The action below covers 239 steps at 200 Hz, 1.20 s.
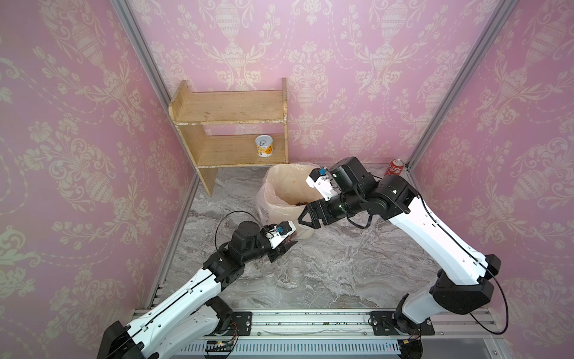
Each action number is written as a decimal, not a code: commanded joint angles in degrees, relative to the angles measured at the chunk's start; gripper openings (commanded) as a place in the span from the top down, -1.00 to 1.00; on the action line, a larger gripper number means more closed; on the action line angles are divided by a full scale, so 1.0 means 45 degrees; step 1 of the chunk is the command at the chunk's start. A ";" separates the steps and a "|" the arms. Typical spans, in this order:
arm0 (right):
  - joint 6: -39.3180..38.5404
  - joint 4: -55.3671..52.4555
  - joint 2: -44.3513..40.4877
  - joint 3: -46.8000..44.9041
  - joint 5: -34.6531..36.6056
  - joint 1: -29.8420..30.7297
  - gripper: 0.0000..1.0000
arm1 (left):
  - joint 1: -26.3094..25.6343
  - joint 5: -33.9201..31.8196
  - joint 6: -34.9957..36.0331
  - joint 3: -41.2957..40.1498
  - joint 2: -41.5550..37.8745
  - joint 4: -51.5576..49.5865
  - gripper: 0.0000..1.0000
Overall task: Empty the moldy dried flower tea in the jars
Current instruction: Unscrew the lid from the jar.
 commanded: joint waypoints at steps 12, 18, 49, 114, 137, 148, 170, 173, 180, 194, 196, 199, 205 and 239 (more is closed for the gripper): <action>0.0030 -0.0261 0.0352 0.0359 -0.0250 -0.0013 -0.67 | 0.0085 -0.0132 0.0024 0.0282 -0.0078 0.0038 0.52; 0.0029 -0.0280 0.0400 0.0393 -0.0219 -0.0024 -0.67 | 0.0081 -0.0113 0.0037 0.0312 -0.0061 0.0039 0.52; -0.0086 -0.0346 0.0560 0.0513 -0.0184 -0.0032 -0.63 | 0.0080 -0.0099 0.0025 0.0309 -0.0056 0.0038 0.52; -0.0429 -0.0263 0.0741 0.0524 -0.0703 -0.0068 -0.21 | 0.0076 -0.0085 0.0028 0.0311 -0.0046 0.0029 0.52; -0.1413 -0.0355 0.0808 0.0756 -0.0852 -0.0055 -0.04 | 0.0070 -0.0039 0.0023 0.0295 0.0002 0.0024 0.52; -0.2543 -0.0327 0.0792 0.0875 -0.1077 -0.0055 0.10 | 0.0071 -0.0001 0.0010 0.0287 0.0002 0.0019 0.51; -0.6050 -0.0127 0.0500 0.0674 -0.1620 -0.0046 0.39 | 0.0074 0.0121 -0.0031 0.0292 0.0014 0.0018 0.51; -0.6600 -0.0067 0.0439 0.0596 -0.1646 -0.0028 0.41 | 0.0082 0.0149 -0.0044 0.0283 0.0016 0.0019 0.52; -0.8025 0.0050 0.0231 0.0365 -0.1559 0.0044 0.45 | 0.0083 0.0216 -0.0048 0.0289 0.0012 0.0019 0.52; -1.1500 -0.0138 -0.0143 -0.0069 -0.1263 0.0404 0.49 | 0.0071 0.0284 -0.0068 0.0282 0.0012 -0.0035 0.52; -1.1974 -0.0183 -0.0196 -0.0124 -0.1171 0.0488 0.49 | 0.0073 0.0294 -0.0058 0.0292 0.0020 -0.0048 0.52; -1.2692 -0.0233 -0.0278 -0.0234 -0.0975 0.0600 0.50 | 0.0084 0.0300 -0.0069 0.0283 0.0019 -0.0072 0.52; -1.3867 -0.0225 -0.0428 -0.0465 -0.0468 0.0860 0.53 | 0.0076 0.0334 -0.0054 0.0297 0.0007 -0.0107 0.51; -1.6948 0.0345 -0.0704 -0.0937 0.2190 0.1666 0.56 | 0.0074 0.0338 -0.0054 0.0250 -0.0066 -0.0196 0.52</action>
